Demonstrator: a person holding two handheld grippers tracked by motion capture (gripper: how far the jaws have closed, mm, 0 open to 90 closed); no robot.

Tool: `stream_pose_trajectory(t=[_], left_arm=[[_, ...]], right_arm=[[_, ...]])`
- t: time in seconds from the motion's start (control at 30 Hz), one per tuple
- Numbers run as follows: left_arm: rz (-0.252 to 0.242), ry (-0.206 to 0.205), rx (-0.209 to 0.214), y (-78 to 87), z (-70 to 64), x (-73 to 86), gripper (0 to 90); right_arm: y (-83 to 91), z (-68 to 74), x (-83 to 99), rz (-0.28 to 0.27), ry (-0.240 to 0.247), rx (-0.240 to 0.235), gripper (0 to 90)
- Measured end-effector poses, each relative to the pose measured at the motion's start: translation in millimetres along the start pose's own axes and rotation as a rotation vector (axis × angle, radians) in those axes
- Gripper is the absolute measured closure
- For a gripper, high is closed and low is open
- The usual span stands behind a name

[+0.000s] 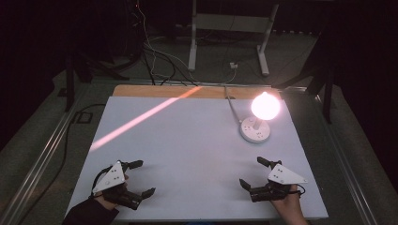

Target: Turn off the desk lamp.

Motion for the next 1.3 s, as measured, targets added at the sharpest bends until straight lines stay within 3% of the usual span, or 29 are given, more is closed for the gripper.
stream_pose_trajectory(t=[0.93, 1.3], left_arm=[[-0.019, 0.005, -0.002, 2.1, 0.5, -2.7, 0.6], [-0.014, 0.008, -0.004, 1.8, 0.7, -1.9, 0.6]], right_arm=[[0.2, 5.7, -3.2, 0.003, -0.011, -0.043, 0.0], [9.6, -3.8, -30.4, -0.079, -0.005, 0.001, 0.0]])
Point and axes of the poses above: each handheld gripper's, and its own axes: y roughly backward along the jaws, x roughly out of its underside, z roughly to its left, the point moved 10 cm from there along -y, roughly forward along the jaws, and after that the axes turned 3 degrees about -x, right-handed, at the moved point
